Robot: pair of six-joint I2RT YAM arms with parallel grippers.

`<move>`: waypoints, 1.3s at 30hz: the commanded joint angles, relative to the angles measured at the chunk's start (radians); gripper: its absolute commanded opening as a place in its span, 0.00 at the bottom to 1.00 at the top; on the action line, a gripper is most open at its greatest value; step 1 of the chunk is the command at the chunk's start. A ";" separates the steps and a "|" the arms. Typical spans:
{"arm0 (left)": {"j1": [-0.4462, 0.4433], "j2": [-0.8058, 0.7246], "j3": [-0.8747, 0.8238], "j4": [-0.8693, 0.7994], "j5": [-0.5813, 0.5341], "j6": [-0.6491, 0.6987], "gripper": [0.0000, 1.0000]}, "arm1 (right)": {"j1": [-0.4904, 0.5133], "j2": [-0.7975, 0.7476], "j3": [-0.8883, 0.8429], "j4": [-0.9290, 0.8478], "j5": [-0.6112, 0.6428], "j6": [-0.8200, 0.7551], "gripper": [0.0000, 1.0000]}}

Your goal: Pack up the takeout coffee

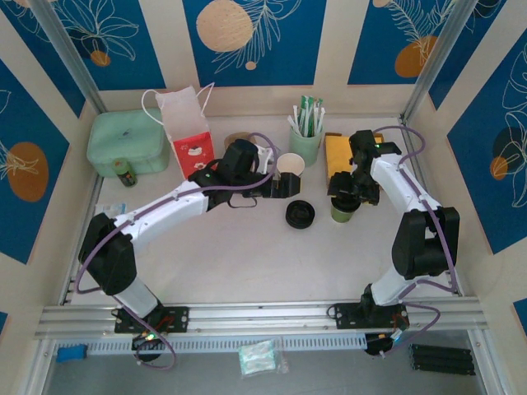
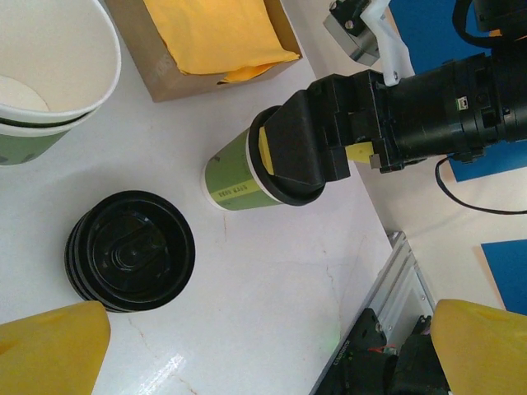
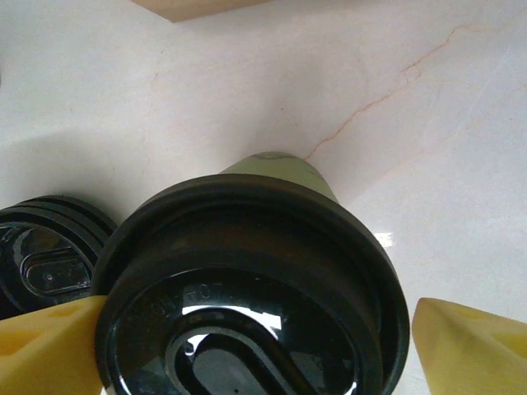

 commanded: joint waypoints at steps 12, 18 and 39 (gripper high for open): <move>-0.022 -0.001 0.040 -0.007 -0.001 0.007 0.99 | -0.020 -0.051 -0.001 -0.004 -0.018 0.008 0.99; -0.025 0.007 0.054 -0.010 0.000 0.008 0.99 | -0.042 -0.086 0.003 -0.006 -0.018 0.012 0.99; -0.024 -0.059 0.104 -0.146 -0.117 0.090 0.99 | 0.024 -0.215 0.191 -0.013 -0.271 0.020 0.94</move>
